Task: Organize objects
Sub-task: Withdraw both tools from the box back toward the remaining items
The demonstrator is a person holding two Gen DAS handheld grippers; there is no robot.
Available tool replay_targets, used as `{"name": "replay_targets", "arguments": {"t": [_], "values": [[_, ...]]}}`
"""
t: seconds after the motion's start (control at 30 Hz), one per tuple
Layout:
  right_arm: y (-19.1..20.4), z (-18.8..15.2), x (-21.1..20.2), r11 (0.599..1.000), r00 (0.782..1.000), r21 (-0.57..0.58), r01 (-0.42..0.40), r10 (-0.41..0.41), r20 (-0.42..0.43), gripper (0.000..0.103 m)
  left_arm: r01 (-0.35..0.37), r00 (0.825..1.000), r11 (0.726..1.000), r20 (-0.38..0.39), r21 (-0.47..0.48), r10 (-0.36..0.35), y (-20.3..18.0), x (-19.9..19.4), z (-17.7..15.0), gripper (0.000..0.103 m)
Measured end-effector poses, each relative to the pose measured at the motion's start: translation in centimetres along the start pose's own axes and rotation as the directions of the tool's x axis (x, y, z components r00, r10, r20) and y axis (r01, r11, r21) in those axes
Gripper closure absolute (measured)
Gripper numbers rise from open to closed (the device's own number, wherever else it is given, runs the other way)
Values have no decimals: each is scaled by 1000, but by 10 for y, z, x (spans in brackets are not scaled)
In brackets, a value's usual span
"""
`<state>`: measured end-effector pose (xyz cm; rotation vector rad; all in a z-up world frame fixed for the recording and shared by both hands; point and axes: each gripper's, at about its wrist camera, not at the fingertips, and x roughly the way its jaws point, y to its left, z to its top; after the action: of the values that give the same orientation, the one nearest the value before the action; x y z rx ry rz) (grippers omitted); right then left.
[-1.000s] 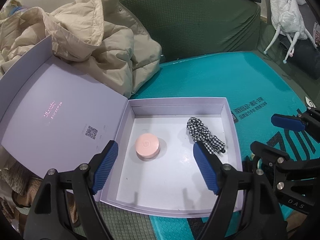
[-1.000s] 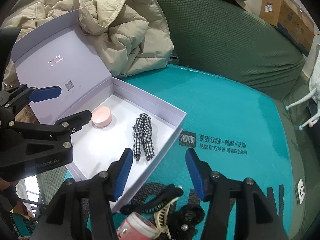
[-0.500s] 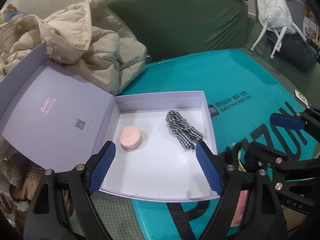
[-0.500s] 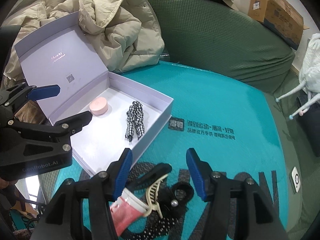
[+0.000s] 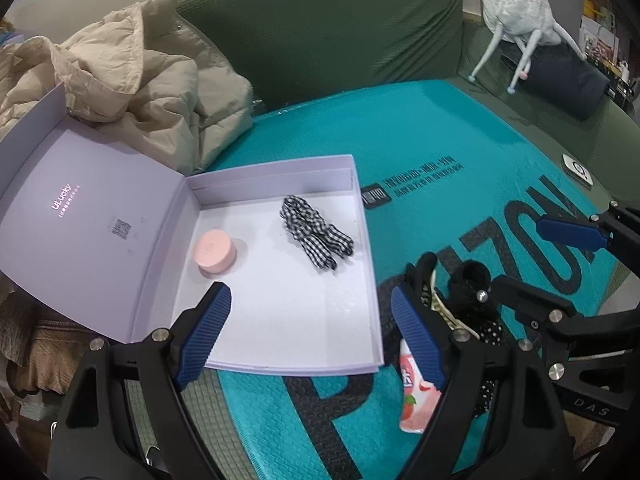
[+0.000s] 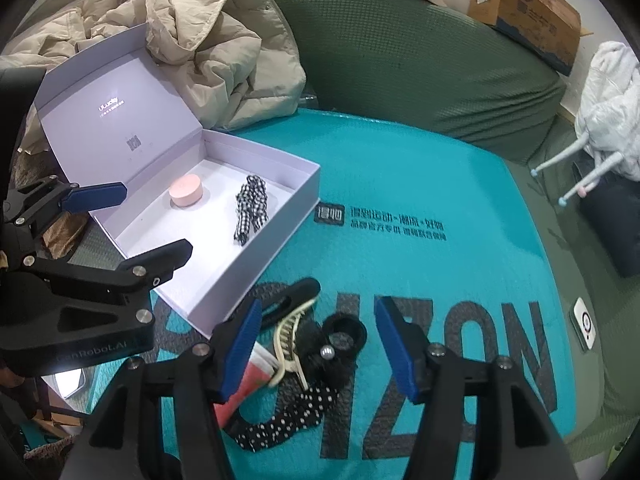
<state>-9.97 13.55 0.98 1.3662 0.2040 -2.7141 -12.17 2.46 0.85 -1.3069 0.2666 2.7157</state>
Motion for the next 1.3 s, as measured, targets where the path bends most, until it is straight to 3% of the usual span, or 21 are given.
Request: {"name": "replay_targets", "arguments": {"t": [0.83, 1.3], "values": [[-20, -60, -1, 996, 998, 90, 0, 5, -58, 42, 98, 994, 992, -58, 78, -94, -44, 4, -41, 21], [-19, -91, 8, 987, 993, 153, -49, 65, -99, 42, 140, 987, 988, -86, 64, -135, -46, 8, -63, 21]]}}
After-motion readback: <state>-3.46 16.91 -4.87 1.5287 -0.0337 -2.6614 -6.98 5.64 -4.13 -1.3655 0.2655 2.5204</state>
